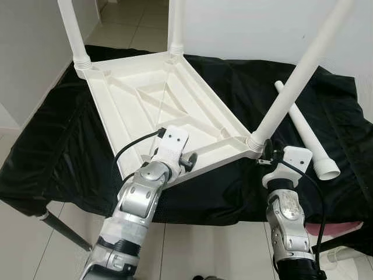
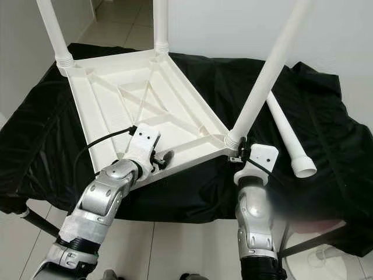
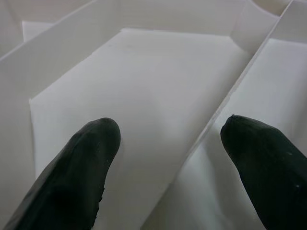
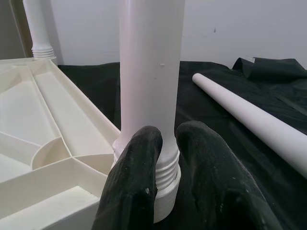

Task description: Building children table

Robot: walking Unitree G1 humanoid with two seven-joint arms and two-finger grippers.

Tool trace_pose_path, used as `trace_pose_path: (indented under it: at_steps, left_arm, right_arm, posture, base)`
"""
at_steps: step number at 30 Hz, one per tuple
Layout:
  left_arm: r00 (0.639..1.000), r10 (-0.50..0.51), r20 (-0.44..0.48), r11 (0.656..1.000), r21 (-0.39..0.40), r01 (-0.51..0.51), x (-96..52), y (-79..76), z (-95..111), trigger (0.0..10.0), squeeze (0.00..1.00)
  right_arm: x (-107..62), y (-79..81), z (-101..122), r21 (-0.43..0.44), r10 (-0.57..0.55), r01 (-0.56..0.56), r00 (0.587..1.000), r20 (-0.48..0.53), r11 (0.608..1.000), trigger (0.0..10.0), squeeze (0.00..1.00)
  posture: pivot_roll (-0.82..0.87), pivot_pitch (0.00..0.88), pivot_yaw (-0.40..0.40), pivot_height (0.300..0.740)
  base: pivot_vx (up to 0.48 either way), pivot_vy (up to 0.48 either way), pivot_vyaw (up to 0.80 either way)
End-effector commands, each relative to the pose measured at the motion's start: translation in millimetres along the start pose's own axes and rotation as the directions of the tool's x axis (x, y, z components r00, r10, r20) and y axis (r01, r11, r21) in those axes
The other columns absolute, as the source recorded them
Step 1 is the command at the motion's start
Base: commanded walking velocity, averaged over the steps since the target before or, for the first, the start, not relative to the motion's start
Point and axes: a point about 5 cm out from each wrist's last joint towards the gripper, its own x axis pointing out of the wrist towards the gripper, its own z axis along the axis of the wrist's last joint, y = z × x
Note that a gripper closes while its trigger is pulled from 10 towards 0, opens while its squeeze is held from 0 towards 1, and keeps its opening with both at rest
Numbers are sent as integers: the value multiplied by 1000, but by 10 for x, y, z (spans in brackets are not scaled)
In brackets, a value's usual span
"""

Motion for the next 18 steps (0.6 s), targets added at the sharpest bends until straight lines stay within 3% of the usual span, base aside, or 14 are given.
trace_pose_path:
  at_steps: [1, 4, 16, 17, 18]
  left_arm:
    - [997, 70, -29, 998, -9, -70, 16, 30, -34, 10000, 0]
    - [990, 118, -76, 993, 2, -118, 58, 97, -94, 10000, 0]
    - [985, 154, -77, 987, -29, -156, 71, 236, -71, 10000, 0]
    - [984, 163, -74, 986, -19, -165, 68, 254, -62, 6392, 0]
    - [983, 171, -74, 985, -10, -172, 66, 264, -58, 6392, 0]
  right_arm:
    - [-16, -23, -14, -13, -12, 12, 1000, -1, 1000, 10000, 0]
    - [-25, 0, -18, -7, -12, 12, 1000, -3, 1000, 10000, 0]
    - [5, -13, -5, -9, -39, 39, 999, 3, 999, 10000, 0]
    - [9, -11, -5, -9, -41, 41, 999, 3, 999, 10000, 0]
    - [11, -9, -5, -9, -42, 42, 999, 3, 999, 10000, 0]
  posture:
    - [-3, 97, -66, 740]
    - [-3, 99, -64, 740]
    - [-6, 109, -52, 740]
    - [-5, 109, -51, 740]
    - [-5, 109, -51, 740]
  base:
    - [0, 0, 0]
    - [0, 0, 0]
    - [0, 0, 0]
    - [0, 0, 0]
    - [0, 0, 0]
